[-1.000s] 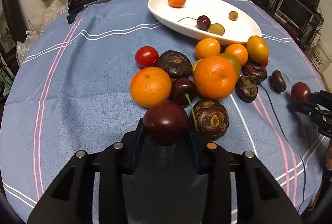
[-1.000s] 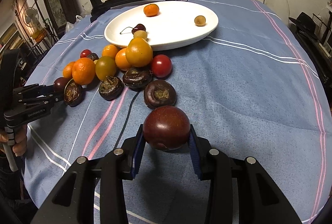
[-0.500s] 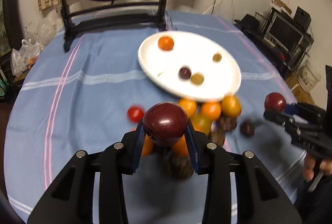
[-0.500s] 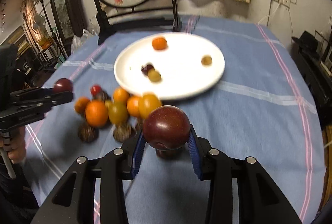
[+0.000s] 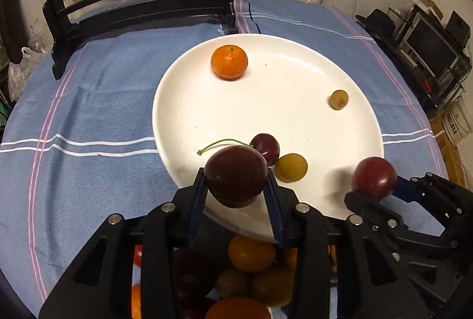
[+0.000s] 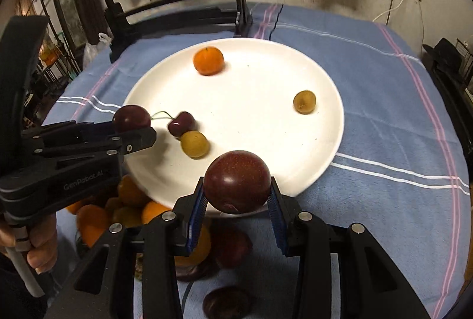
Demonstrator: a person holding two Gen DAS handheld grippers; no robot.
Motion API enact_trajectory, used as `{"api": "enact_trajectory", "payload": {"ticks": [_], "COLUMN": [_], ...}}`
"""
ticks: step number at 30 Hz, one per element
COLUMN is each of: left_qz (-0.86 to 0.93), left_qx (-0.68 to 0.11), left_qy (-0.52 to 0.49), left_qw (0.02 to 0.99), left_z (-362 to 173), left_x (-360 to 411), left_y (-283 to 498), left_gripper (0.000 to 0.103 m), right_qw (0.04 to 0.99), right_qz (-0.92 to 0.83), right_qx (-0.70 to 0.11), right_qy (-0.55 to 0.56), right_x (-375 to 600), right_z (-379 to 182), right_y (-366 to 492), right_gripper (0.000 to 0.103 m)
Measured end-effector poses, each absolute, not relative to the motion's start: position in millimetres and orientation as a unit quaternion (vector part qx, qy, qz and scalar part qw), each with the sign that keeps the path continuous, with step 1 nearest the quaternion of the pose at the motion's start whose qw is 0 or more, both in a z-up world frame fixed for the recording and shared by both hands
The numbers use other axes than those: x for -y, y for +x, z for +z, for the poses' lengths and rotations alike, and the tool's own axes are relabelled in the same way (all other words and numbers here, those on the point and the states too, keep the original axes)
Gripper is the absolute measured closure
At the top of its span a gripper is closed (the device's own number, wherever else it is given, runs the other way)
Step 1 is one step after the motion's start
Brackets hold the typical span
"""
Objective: Organize fruits
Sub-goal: 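Release both dark red plums onto the white plate, then grasp a mangosteen with the left tool while the right tool grasps another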
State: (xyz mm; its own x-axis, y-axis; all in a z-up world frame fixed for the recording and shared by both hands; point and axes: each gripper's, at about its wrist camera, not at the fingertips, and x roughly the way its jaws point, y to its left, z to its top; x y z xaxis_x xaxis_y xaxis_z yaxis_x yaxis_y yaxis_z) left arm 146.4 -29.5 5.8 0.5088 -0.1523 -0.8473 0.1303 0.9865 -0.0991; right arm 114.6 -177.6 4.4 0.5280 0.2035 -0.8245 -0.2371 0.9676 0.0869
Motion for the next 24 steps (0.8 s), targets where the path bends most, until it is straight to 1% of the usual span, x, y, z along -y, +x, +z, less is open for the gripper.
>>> {"api": "enact_trajectory", "payload": {"ticks": [3, 5, 7, 9, 12, 15, 20, 24], "left_qz": [-0.083, -0.082, -0.08, -0.081, -0.081, -0.08, -0.079, -0.075], "left_qx": [-0.483, -0.473, -0.464, -0.458, -0.45, -0.447, -0.45, -0.451], "left_qy": [-0.024, -0.023, -0.027, -0.031, -0.03, -0.035, -0.031, -0.035], "left_qw": [0.872, 0.877, 0.882, 0.885, 0.889, 0.89, 0.889, 0.889], "left_z": [11.0, 17.2, 24.7, 30.0, 35.4, 34.2, 26.9, 20.4], "left_x": [27.9, 26.7, 23.7, 20.6, 14.9, 8.6, 1.8, -5.4], "left_y": [142.9, 139.4, 131.7, 123.4, 106.2, 87.8, 56.9, 36.1], "left_gripper": [0.056, 0.056, 0.051, 0.049, 0.046, 0.043, 0.042, 0.038], "right_qw": [0.877, 0.88, 0.883, 0.885, 0.887, 0.886, 0.879, 0.872], "right_qz": [0.128, 0.127, 0.127, 0.132, 0.135, 0.14, 0.142, 0.143], "right_qx": [-0.463, -0.458, -0.451, -0.446, -0.441, -0.442, -0.455, -0.467], "right_qy": [-0.009, -0.007, -0.005, -0.004, -0.011, -0.021, -0.024, -0.024], "right_x": [180.8, 183.3, 187.1, 192.2, 197.4, 202.1, 205.6, 204.4], "right_z": [8.1, 12.1, 18.0, 23.5, 27.1, 25.9, 14.8, 2.0], "right_y": [112.5, 108.4, 100.0, 87.9, 71.0, 49.2, 25.7, 16.1], "right_gripper": [0.06, 0.06, 0.06, 0.06, 0.054, 0.053, 0.05, 0.05]}}
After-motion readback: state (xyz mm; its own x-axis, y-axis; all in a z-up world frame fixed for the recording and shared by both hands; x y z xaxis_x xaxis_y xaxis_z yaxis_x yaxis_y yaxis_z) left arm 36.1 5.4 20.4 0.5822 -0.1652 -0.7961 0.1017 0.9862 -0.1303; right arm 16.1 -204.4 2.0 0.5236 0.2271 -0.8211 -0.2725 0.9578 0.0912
